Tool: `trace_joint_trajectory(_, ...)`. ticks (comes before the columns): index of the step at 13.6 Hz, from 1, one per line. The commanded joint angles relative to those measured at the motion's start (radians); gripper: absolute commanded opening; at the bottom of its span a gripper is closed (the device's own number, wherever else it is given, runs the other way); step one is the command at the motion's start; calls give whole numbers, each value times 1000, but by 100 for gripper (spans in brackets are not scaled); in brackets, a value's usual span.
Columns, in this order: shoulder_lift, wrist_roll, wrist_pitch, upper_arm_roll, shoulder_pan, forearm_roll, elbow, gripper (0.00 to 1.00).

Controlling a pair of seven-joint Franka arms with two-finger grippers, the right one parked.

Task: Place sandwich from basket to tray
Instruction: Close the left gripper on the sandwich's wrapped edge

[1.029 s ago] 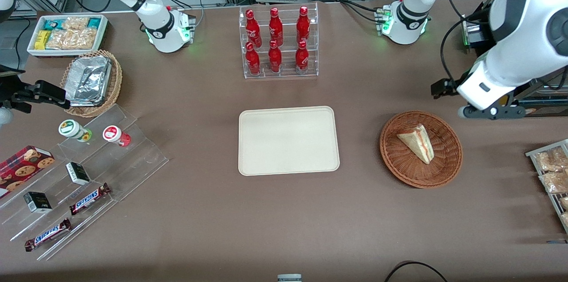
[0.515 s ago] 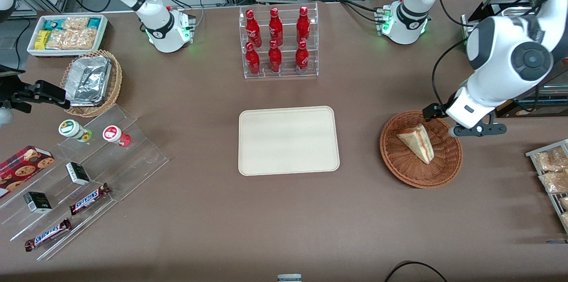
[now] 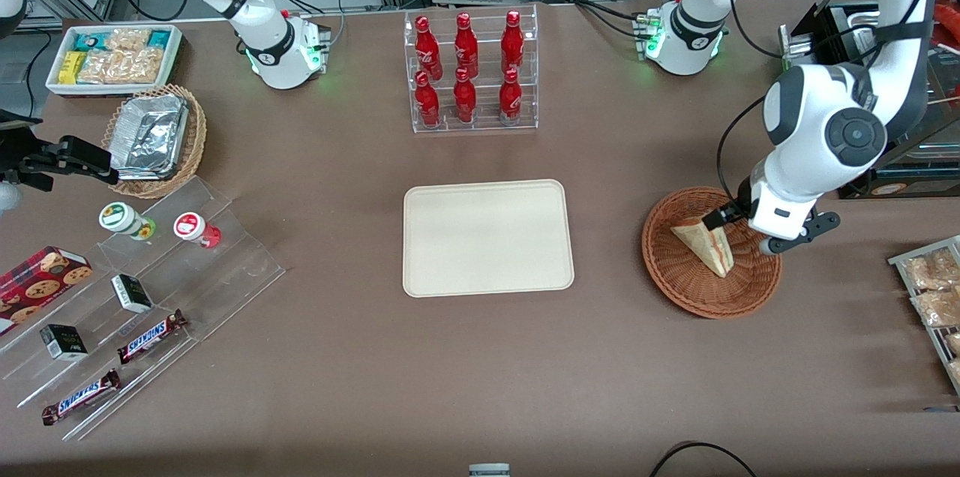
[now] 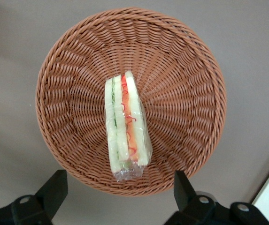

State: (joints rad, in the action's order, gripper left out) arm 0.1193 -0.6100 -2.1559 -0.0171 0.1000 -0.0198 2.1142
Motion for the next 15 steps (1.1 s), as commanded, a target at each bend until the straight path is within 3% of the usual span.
trace_joint_trajectory(1,17,-182,-79,-1,1,-2,25,100)
trace_joint_trajectory(4,26,-254,-171,-3,1,0,81,100)
trace_joint_trajectory(15,98,-260,-311,-3,7,12,150,100)
